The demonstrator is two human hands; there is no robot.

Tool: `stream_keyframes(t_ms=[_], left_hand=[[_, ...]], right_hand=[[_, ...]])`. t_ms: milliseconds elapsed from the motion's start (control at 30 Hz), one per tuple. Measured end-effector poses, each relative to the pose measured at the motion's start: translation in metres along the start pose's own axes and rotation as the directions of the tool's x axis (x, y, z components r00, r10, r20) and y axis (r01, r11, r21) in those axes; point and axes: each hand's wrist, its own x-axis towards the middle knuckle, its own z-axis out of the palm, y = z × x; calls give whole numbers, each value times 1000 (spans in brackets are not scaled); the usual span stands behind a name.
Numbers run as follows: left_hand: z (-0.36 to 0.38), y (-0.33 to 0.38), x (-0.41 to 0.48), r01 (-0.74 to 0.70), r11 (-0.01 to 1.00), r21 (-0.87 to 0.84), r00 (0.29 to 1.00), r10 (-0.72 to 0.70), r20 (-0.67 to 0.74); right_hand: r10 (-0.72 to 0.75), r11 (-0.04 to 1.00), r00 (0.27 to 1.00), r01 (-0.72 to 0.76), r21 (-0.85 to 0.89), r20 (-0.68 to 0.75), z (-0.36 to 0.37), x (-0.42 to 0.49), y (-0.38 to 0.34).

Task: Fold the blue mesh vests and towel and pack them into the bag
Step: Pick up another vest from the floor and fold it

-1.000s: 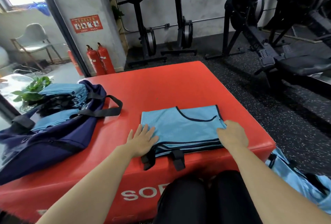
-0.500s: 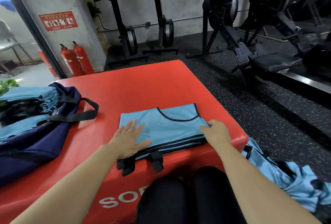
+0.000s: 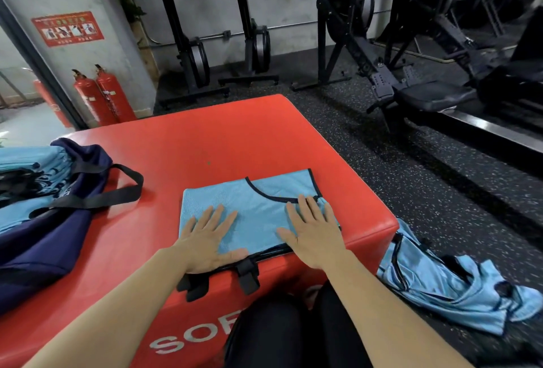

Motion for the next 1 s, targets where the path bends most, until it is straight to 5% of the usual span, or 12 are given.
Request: stream_keyframes(t_ms=[200,533,667,767,867,1000], left_hand=[[-17,3,15,-9,998,-58,989,1,-145],[-23,29,48,-53,998,-19,997,54,47],[-23,29,47,-51,998,-20,997,52,60],[-25,26,45,-64,998,-15,996,65,60],[-25,24,42,-75,997,-17,995,75,65],[-25,24,41,-71,997,-17,995,72,67]], right_hand=[[6,1000,1000,-6,-20,24,4,4,4],[-43,997,999,43,-58,2,10,7,25],[-19,996,998,24,88,-53,1,2,22],[283,944,873,-181,274,-398,-8,-3,30],[617,779,751,-542,317,-234,-17,-3,41],[639,739,769,-611,284,-8,-25,5,42]])
